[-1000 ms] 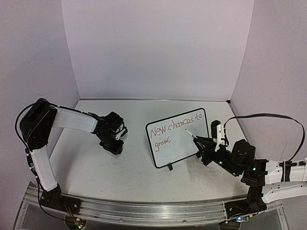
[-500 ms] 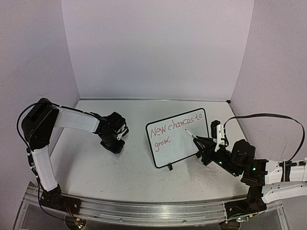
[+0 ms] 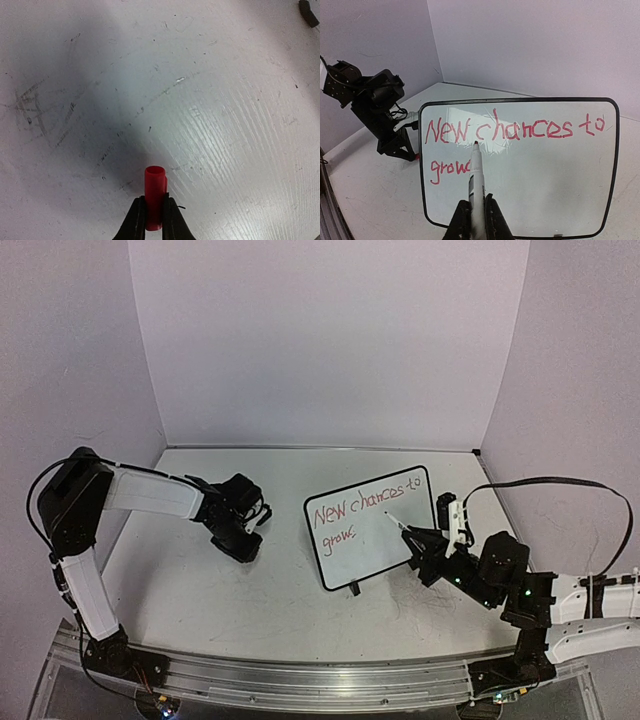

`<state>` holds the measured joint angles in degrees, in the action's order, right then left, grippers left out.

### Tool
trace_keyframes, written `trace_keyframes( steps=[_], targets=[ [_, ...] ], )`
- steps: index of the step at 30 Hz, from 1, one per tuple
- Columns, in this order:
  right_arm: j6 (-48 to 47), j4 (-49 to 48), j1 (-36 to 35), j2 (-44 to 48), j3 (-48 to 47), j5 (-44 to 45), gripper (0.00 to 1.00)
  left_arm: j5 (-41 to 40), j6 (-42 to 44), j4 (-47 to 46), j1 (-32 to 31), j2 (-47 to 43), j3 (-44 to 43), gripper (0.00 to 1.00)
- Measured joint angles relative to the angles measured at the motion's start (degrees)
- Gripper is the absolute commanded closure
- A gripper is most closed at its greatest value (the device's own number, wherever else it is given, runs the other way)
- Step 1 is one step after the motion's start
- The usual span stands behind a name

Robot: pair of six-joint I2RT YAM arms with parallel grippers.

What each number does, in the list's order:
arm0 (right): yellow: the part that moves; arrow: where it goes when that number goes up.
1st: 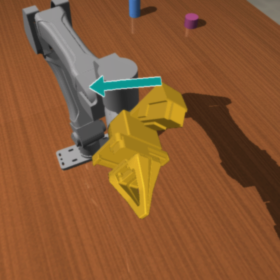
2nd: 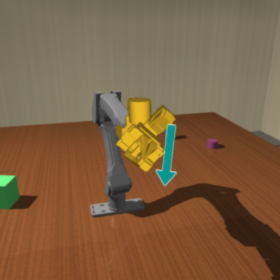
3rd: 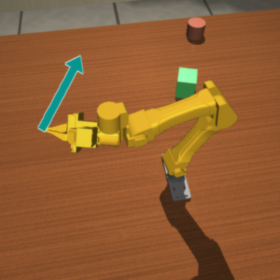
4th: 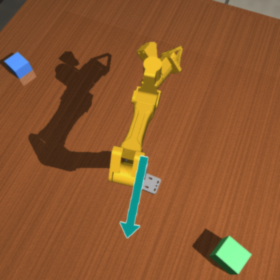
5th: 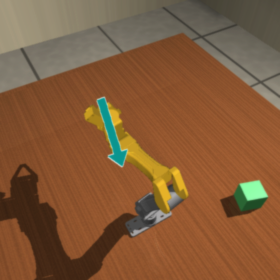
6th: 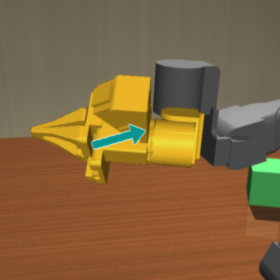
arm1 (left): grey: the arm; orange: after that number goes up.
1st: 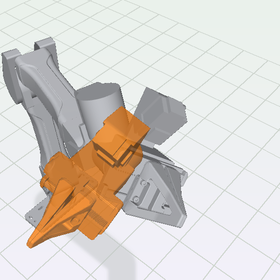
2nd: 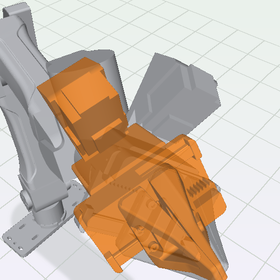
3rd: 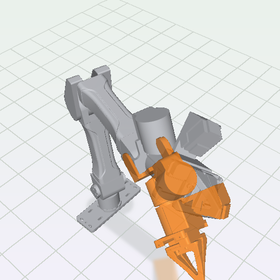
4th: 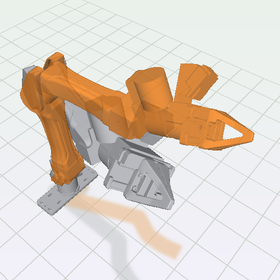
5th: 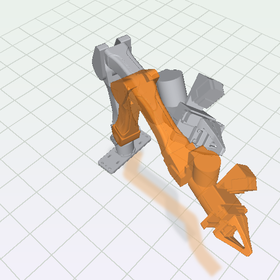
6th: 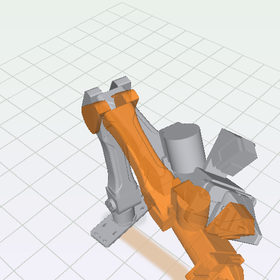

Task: Write a sentence on the whiteboard
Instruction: Pick up the pen cap from the center of the board, then insert the whiteboard marker without the cap into the pen cap.

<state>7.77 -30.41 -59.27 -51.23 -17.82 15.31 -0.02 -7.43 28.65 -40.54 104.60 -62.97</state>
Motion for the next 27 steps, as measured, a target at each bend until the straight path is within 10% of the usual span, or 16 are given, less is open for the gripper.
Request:
trace_keyframes(
  steps=[20,27],
  targets=[
    [-0.13,-0.28,0.00,-4.65,-0.17,-0.30,1.00,6.07,3.70,2.89,-0.62,-32.30,4.34,1.00],
    [-1.29,3.77,0.23,-13.19,-8.44,-13.78,1.00,10.08,9.61,2.81,-3.18,-38.24,4.59,1.00]
  ],
)
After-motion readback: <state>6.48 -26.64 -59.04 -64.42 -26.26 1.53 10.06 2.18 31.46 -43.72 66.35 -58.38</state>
